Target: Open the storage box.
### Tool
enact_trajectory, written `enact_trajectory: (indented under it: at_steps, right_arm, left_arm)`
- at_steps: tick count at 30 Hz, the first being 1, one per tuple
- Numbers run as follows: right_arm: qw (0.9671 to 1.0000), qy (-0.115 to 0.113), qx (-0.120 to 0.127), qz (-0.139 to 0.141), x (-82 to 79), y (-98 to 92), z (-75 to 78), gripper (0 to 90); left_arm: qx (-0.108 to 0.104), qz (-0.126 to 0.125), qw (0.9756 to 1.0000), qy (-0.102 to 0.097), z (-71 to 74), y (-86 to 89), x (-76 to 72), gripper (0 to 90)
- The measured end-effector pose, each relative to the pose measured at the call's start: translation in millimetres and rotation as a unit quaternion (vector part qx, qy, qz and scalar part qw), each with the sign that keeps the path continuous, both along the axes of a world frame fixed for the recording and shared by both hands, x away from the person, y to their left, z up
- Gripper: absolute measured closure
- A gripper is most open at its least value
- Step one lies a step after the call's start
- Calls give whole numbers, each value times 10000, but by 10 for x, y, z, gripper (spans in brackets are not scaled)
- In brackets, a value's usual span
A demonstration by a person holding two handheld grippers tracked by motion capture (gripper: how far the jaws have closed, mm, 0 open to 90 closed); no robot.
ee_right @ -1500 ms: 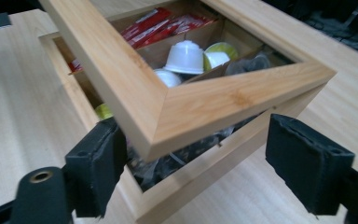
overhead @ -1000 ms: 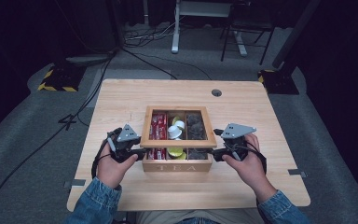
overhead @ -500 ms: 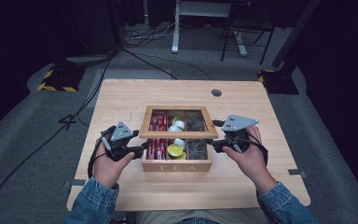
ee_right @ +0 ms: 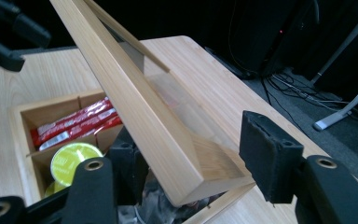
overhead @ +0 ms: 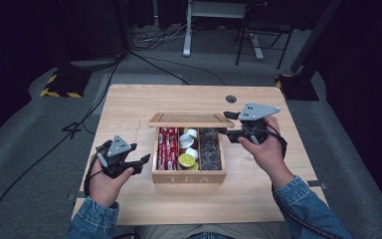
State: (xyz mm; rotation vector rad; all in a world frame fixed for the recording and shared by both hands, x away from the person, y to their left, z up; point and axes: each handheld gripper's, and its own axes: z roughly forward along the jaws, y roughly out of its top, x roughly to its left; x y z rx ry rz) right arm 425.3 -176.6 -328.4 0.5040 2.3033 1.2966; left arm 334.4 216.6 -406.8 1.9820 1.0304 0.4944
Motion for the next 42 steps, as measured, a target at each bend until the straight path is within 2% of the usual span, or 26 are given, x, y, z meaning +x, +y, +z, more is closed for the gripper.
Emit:
enact_trajectory:
  at_steps: [9,13,23,35,42]
  right_arm:
    - [9998,-62,173,-20,252,54,140,543]
    - [9996,-24,285,-59,359,82,163,544]
    - [9983,-135,489,-279,605,100,238,521]
    - [9960,-256,507,-696,904,178,259,477]
    - [9936,-154,718,-863,1093,200,221,449]
  left_arm:
    - [17,278,9996,85,-57,169,-70,381]
    - [10,336,9994,115,-81,210,-67,381]
    - [-21,304,9993,198,-123,220,22,378]
    - [-47,218,9995,233,-143,185,112,376]
    - [-27,194,9995,259,-162,188,122,374]
